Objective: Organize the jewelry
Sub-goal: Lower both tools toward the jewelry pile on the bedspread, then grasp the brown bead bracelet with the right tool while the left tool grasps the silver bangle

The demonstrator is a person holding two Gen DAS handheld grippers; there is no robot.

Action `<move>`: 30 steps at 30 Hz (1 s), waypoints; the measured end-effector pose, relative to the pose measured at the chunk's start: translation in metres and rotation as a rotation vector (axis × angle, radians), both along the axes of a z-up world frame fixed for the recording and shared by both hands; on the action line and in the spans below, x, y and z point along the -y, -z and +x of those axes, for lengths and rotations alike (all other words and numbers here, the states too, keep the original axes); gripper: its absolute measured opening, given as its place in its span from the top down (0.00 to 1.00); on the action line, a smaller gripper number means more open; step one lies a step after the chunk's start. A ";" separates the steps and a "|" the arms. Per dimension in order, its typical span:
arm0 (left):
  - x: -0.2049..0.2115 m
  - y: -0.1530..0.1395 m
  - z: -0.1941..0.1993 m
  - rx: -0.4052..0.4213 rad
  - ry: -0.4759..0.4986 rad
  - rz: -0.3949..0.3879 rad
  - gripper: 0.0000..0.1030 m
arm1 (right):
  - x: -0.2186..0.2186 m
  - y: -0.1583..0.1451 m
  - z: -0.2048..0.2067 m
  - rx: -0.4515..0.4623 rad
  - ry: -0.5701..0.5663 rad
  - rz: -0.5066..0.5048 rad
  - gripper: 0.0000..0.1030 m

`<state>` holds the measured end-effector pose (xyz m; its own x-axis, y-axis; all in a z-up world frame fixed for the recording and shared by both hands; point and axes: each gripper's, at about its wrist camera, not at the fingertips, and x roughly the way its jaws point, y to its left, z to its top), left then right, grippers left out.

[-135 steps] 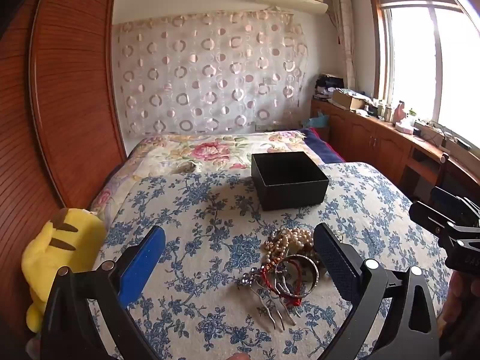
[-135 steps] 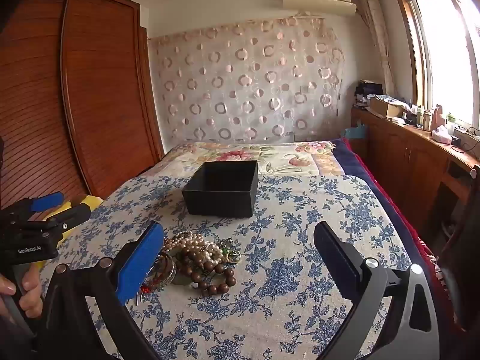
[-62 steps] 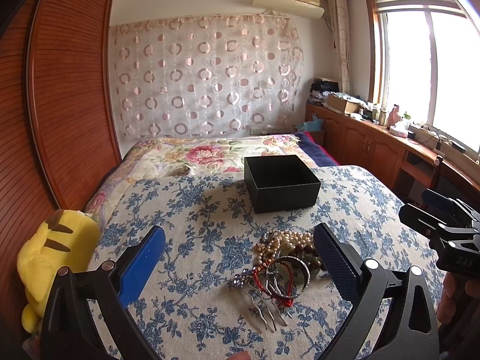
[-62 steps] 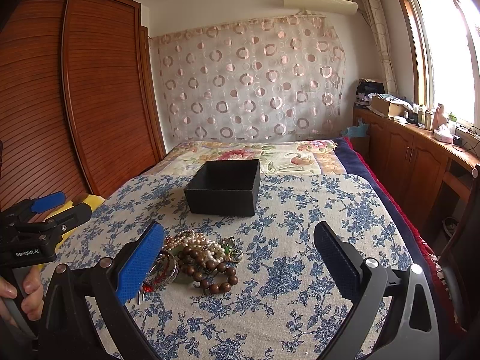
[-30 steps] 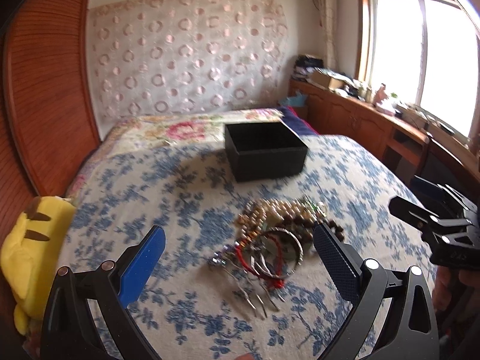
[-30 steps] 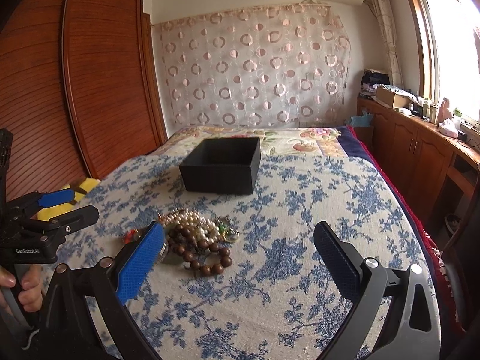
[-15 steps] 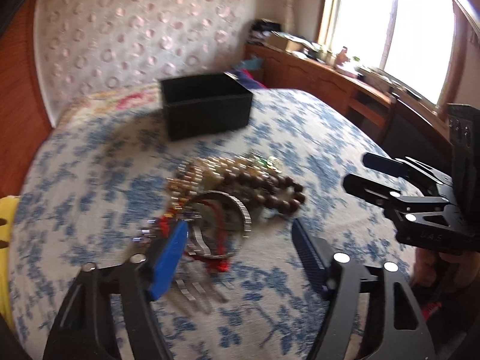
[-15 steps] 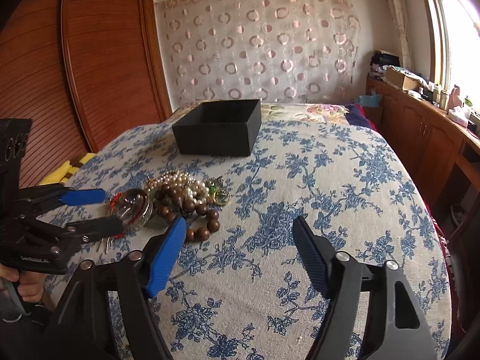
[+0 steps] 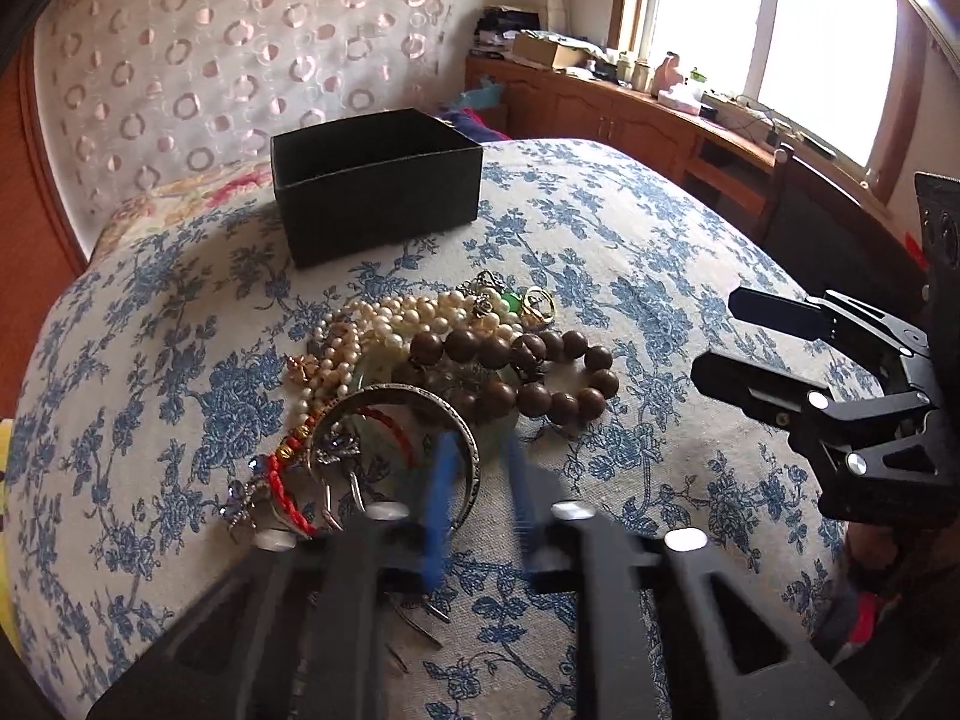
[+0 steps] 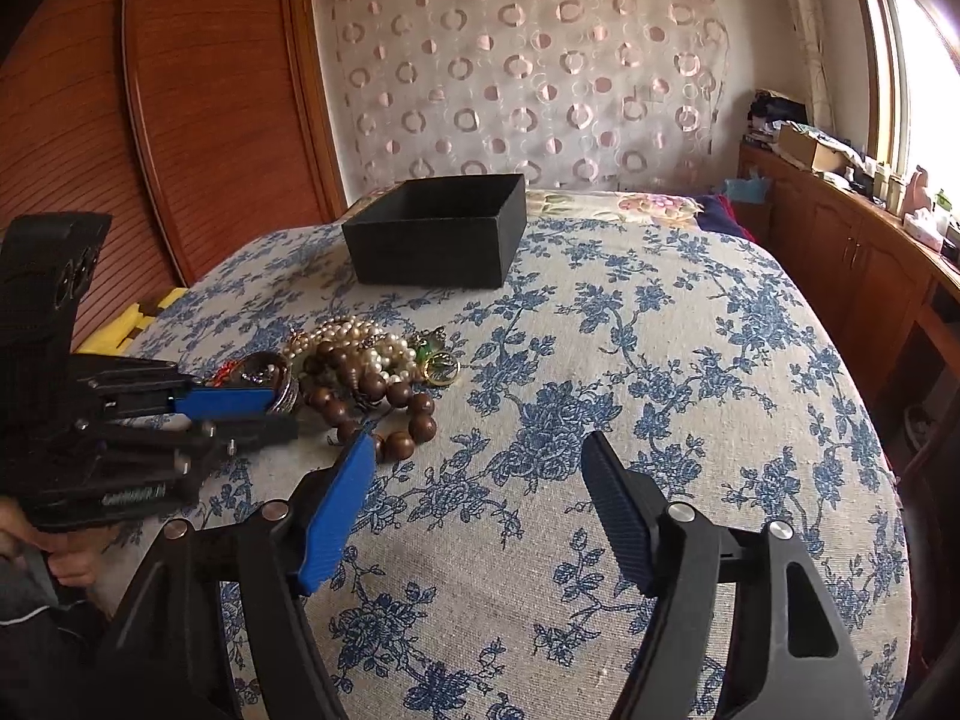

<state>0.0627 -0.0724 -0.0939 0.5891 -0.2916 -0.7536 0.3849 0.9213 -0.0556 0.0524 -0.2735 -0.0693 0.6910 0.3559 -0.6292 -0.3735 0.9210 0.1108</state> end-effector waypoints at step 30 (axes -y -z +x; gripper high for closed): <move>-0.057 -0.043 -0.023 0.127 -0.121 -0.141 0.97 | -0.091 0.011 0.041 -0.145 -0.368 -0.171 0.69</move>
